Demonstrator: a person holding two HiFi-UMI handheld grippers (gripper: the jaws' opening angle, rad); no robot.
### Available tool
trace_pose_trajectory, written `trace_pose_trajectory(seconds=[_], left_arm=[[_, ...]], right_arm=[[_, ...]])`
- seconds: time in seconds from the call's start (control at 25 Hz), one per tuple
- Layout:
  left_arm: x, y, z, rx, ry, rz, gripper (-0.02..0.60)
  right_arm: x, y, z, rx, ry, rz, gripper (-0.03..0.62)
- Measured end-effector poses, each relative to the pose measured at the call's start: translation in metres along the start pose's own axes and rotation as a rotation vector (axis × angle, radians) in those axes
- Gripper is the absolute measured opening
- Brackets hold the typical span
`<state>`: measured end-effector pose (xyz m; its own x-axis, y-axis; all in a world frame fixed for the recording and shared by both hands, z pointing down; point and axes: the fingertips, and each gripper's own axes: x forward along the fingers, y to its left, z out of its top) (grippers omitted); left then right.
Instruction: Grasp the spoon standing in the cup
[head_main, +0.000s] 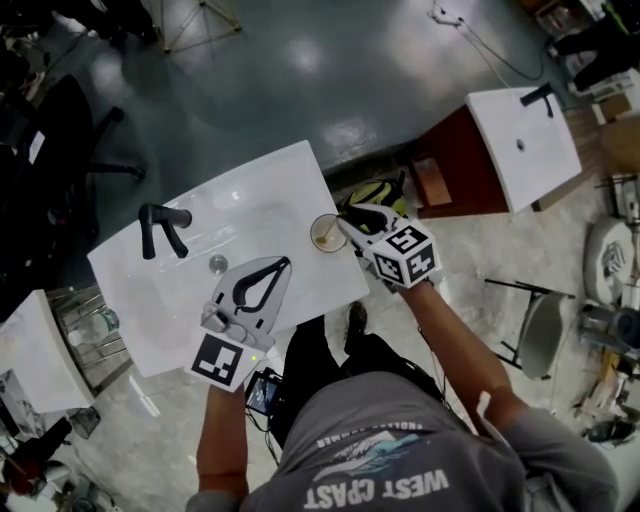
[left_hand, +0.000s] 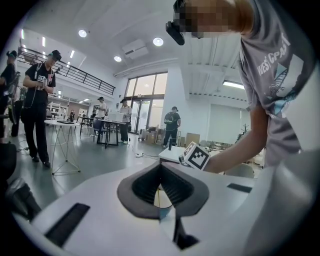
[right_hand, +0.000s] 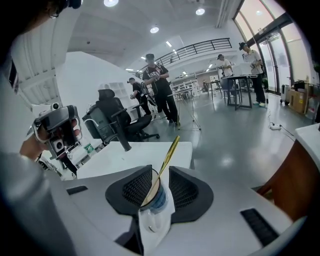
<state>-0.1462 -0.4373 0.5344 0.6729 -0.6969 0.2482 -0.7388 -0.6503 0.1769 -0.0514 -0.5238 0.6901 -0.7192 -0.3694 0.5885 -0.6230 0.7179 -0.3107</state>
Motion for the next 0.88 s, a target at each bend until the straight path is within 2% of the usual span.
trace_pose_trajectory(seconds=[0.32,0.44,0.52,0.68,0.88], left_arm=[[0.003,0.004,-0.009,-0.020,0.002,-0.008,0.002],[0.004,0.005,-0.012,-0.024,0.002,-0.009,0.002],[0.003,0.005,-0.012,-0.023,0.003,-0.006,0.002],[0.005,0.001,-0.012,0.011,0.015,-0.006,0.002],[0.010,-0.008,-0.015,0.037,-0.001,-0.026,0.002]], right_arm=[[0.015,-0.003,-0.008,0.017,0.016,0.001,0.121],[0.016,0.002,-0.007,-0.001,0.009,0.013,0.072],[0.016,0.003,-0.004,-0.002,-0.002,0.015,0.063],[0.007,0.001,0.004,-0.001,-0.025,0.015,0.037],[-0.002,0.005,-0.001,0.017,-0.040,0.021,0.034]])
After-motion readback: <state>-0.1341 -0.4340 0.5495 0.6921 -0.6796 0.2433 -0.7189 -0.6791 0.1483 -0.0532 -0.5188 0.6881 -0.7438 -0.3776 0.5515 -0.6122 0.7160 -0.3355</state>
